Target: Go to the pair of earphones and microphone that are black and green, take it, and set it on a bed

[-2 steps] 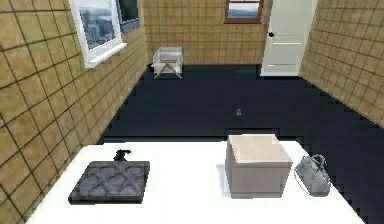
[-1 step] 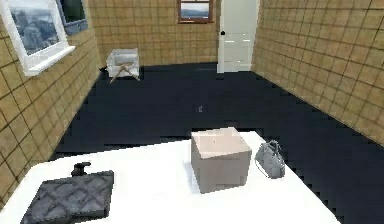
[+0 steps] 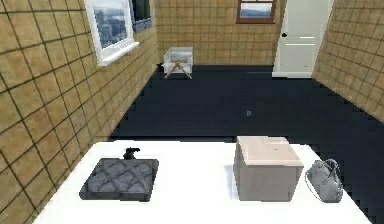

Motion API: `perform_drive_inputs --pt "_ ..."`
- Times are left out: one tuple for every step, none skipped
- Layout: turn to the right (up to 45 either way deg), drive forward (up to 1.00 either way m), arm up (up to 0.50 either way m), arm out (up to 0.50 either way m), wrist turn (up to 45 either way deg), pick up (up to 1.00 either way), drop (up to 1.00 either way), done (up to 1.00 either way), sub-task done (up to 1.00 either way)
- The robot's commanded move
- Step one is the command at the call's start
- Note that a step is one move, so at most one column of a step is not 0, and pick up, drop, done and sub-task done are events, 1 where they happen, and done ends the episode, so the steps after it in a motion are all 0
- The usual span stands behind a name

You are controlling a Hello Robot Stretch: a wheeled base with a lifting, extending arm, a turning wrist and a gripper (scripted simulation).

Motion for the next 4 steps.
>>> perform_drive_inputs --pt "3.0 0.0 0.0 0.0 0.0 0.0 0.0 0.0 0.0" --pt "12.0 0.0 0.0 0.0 0.0 0.0 0.0 0.0 0.0" --pt "-15.0 0.0 0.0 0.0 0.0 0.0 0.0 0.0 0.0" --pt "0.0 0.15 0.0 0.0 0.0 0.0 0.0 0.0 0.0"
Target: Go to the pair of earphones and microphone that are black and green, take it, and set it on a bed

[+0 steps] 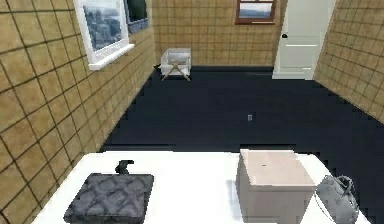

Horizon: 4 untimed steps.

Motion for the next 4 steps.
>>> perform_drive_inputs --pt "3.0 0.0 0.0 0.0 0.0 0.0 0.0 0.0 0.0" --pt "6.0 0.0 0.0 0.0 0.0 0.0 0.0 0.0 0.0" --pt "3.0 0.0 0.0 0.0 0.0 0.0 0.0 0.0 0.0" --pt "-3.0 0.0 0.0 0.0 0.0 0.0 0.0 0.0 0.0"
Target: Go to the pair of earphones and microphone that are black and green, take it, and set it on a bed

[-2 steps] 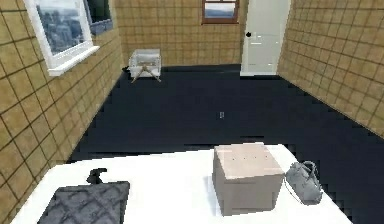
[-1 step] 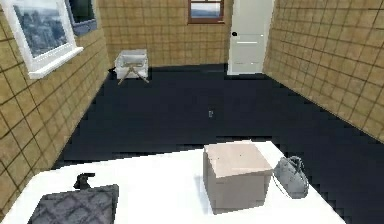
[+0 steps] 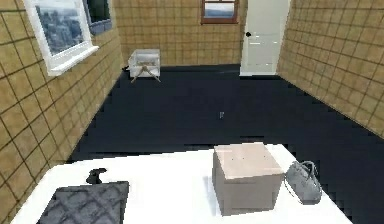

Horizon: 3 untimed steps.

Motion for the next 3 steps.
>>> perform_drive_inputs --pt "45.0 0.0 0.0 0.0 0.0 0.0 0.0 0.0 0.0" --pt "24.0 0.0 0.0 0.0 0.0 0.0 0.0 0.0 0.0" --pt "0.0 0.2 0.0 0.0 0.0 0.0 0.0 0.0 0.0"
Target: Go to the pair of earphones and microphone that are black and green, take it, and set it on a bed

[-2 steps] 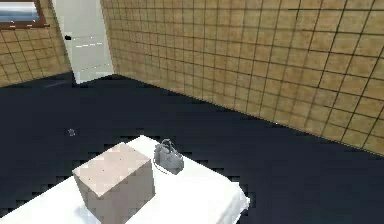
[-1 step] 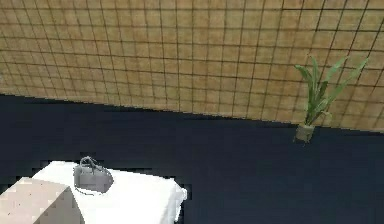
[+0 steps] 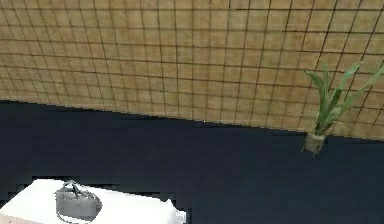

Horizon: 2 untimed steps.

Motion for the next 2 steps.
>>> perform_drive_inputs --pt "-45.0 0.0 0.0 0.0 0.0 0.0 0.0 0.0 0.0" --pt "-45.0 0.0 0.0 0.0 0.0 0.0 0.0 0.0 0.0"
